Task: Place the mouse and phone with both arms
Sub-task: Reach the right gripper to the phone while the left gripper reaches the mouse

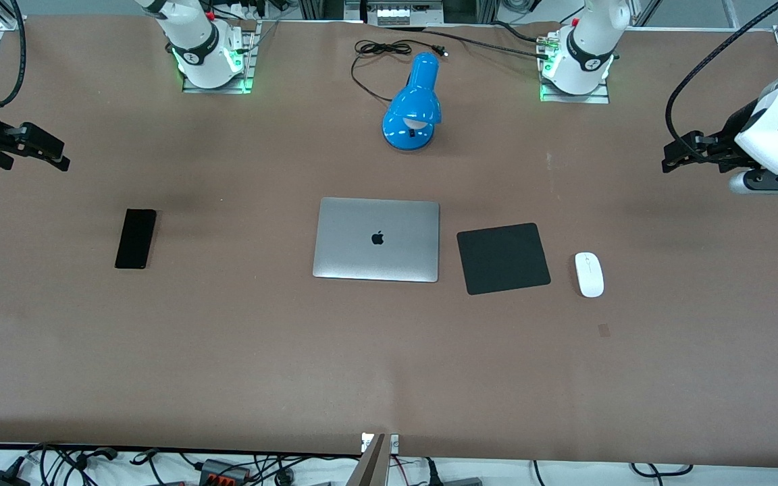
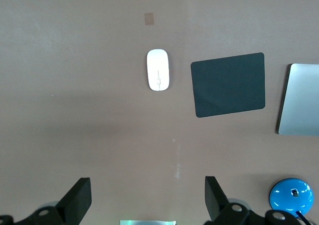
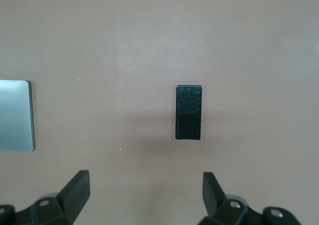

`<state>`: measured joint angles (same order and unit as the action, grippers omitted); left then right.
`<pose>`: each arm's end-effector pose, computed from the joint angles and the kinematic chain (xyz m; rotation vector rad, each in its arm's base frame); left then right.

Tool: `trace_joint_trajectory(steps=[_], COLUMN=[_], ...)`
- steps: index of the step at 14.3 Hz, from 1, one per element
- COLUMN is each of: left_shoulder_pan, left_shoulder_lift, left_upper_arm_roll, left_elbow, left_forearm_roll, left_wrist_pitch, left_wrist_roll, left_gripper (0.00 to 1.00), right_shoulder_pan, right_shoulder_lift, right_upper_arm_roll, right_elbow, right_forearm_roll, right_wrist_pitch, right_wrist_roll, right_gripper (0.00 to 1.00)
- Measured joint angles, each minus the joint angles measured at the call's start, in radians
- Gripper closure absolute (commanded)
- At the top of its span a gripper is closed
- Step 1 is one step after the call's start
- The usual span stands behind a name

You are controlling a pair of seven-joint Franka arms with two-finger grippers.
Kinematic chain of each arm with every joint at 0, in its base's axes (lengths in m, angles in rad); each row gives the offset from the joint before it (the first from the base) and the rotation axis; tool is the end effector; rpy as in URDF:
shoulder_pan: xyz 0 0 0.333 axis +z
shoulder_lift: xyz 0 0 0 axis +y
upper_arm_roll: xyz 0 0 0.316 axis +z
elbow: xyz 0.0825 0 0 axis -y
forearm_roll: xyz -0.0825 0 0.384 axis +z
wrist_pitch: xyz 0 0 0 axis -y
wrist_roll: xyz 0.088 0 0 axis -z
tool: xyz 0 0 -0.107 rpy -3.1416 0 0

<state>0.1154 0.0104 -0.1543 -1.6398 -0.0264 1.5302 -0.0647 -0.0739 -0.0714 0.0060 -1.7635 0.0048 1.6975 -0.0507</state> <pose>0.5491 -0.0239 0.5833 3.1138 0.0408 -0.1889 0.5383 -0.0360 0.5830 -3.1375 0.0279 -0.0089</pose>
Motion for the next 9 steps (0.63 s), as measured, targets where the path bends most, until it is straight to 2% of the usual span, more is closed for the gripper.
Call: trace_joint_trajectory(steps=[6, 9], left_shoulder_pan=[0.002, 0.0], left_shoulder_lift=[0.009, 0.059], left_upper_arm_roll=[0.0, 0.0], left_elbow=[0.004, 0.027], left_forearm_roll=[0.0, -0.005], left_wrist_pitch=[0.0, -0.022], left_wrist_roll=[0.0, 0.0], left_gripper=[0.0, 0.0], right_shoulder_pan=[0.0, 0.0], right_shoulder_lift=[-0.007, -0.005], right_upper_arm_roll=[0.0, 0.0], right_elbow=[0.0, -0.001], right_forearm_roll=[0.0, 0.0], right_wrist_pitch=[-0.001, -0.001], right_wrist_roll=[0.0, 0.0], right_gripper=[0.0, 0.0])
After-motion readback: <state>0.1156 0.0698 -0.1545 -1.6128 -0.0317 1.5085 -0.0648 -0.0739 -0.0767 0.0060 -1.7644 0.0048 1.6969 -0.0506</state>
